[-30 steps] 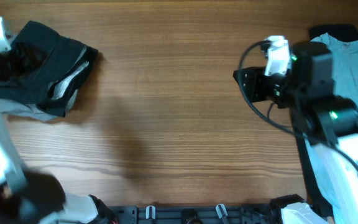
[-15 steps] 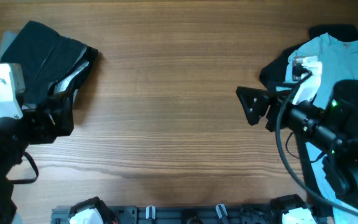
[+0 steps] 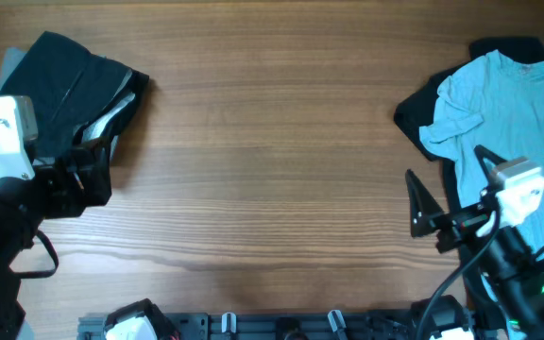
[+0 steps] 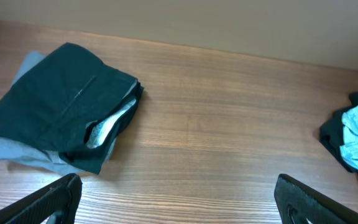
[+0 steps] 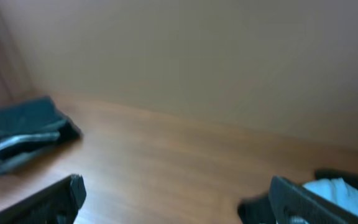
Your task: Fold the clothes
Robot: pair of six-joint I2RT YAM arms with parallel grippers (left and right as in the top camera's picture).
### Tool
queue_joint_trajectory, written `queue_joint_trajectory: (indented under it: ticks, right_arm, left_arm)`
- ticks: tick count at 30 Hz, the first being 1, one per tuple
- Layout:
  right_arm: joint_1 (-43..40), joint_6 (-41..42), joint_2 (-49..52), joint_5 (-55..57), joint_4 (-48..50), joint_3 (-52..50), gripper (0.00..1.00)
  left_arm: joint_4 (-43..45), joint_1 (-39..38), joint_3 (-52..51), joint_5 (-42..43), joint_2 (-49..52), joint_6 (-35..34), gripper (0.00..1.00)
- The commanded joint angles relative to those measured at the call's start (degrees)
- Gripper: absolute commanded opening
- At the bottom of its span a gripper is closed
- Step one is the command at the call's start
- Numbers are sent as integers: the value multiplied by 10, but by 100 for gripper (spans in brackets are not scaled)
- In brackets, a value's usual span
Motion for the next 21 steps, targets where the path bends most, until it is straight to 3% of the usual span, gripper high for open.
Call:
queue_joint_trajectory:
  ticks: [1,6,12,21]
  right_arm:
    - [-3,-13,-105,32,90,-184,100]
    - [-3,96,-261,32,221,-434,100]
    - [-3,133,-266,31,373,-559,100]
    - [-3,153,-263,32,380,-563,100]
  left_arm:
    - [4,0,-1,-1,0,11,100]
    - [4,0,-1,-1,0,11,100]
    - [4,0,-1,-1,0,11,100]
    - [4,0,-1,-1,0,11,100]
